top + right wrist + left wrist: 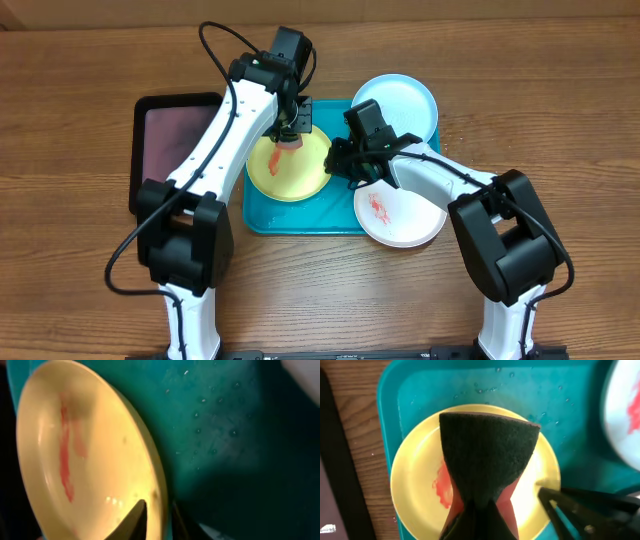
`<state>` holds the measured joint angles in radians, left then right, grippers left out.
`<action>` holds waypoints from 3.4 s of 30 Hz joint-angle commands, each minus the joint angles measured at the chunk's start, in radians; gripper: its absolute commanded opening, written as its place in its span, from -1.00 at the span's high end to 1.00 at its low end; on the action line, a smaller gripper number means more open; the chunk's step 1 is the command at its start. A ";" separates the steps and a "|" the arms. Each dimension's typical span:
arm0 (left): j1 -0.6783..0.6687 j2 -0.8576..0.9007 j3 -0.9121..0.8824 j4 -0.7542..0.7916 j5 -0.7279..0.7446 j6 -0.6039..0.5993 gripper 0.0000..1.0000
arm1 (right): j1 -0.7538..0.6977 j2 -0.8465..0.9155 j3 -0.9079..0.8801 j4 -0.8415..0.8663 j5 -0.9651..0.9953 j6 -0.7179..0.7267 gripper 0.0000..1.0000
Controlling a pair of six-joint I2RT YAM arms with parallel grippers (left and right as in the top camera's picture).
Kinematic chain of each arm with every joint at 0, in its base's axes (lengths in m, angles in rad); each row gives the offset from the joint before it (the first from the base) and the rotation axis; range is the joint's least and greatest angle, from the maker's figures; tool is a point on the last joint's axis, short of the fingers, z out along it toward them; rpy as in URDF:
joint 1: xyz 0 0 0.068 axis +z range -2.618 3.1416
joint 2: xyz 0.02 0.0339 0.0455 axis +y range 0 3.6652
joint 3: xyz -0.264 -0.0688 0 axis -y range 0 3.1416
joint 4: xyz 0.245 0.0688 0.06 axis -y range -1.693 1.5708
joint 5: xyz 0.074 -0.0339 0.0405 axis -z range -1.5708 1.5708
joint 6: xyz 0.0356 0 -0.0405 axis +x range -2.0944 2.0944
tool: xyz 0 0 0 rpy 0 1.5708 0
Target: Clean dirty plates on tray and stack at the side
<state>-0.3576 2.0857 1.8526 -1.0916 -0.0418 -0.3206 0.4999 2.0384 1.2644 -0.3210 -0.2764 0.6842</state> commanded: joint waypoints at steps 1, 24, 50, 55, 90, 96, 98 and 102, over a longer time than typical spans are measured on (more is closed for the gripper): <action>0.004 0.063 -0.005 0.003 -0.018 0.037 0.92 | -0.002 0.032 0.018 0.006 0.029 0.027 0.73; 0.001 0.282 -0.049 -0.042 -0.236 -0.155 0.92 | -0.014 0.032 0.018 0.002 0.005 0.026 0.76; 0.016 0.278 0.076 -0.030 -0.224 -0.288 0.92 | -0.014 0.032 0.018 0.002 0.003 0.023 0.77; 0.016 0.278 0.101 -0.120 0.011 -0.086 0.92 | -0.014 0.032 0.018 0.002 0.003 0.023 0.77; 0.015 0.278 0.101 -0.206 0.288 0.212 0.91 | -0.014 0.032 0.018 0.006 0.003 0.024 0.77; 0.011 0.278 0.101 -0.079 0.048 0.001 0.91 | -0.014 0.032 0.018 0.006 0.003 0.024 0.77; 0.011 0.278 0.101 -0.038 -0.056 -0.099 0.92 | -0.014 0.032 0.018 0.005 0.003 0.024 0.78; 0.011 0.278 0.101 -0.023 -0.224 -0.241 0.91 | -0.014 0.032 0.018 0.005 0.003 0.023 0.77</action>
<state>-0.3458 2.3428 1.9469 -1.1286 -0.0456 -0.3805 0.4793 2.0533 1.2644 -0.3141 -0.2722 0.7086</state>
